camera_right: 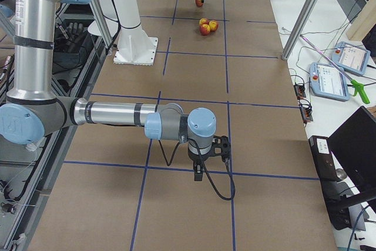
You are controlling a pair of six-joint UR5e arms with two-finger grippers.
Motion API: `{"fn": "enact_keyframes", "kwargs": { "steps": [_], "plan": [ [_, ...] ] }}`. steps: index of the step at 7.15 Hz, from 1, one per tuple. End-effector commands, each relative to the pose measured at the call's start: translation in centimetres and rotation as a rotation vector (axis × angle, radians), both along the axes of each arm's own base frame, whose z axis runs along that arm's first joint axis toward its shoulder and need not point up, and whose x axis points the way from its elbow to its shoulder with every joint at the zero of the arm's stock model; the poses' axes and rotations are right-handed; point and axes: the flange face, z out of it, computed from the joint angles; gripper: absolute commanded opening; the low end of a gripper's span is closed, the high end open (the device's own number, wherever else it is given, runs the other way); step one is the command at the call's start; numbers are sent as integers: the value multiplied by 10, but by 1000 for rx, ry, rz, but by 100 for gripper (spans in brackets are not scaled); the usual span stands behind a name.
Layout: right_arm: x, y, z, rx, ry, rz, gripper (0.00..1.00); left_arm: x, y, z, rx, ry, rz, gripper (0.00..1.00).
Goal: Stack apples
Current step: 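Close the left gripper on the lone apple and lift it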
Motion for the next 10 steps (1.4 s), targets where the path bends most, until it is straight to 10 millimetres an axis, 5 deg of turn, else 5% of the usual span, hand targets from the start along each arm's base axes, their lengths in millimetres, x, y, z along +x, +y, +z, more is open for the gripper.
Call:
{"fn": "enact_keyframes", "kwargs": {
  "steps": [1,4,6,7,9,10],
  "plan": [
    [0,0,0,0,0,0,100,12,5,2,-10,0,25,100],
    [0,0,0,0,0,0,100,18,14,6,-35,-4,35,100],
    [0,0,0,0,0,0,100,16,17,9,-42,-10,36,53],
    [0,0,0,0,0,0,100,7,28,-5,-31,3,32,19],
    [0,0,0,0,0,0,100,17,21,-73,-80,78,-56,4],
    [0,0,0,0,0,0,100,41,-6,-114,-138,130,-88,4]
  ]
}}
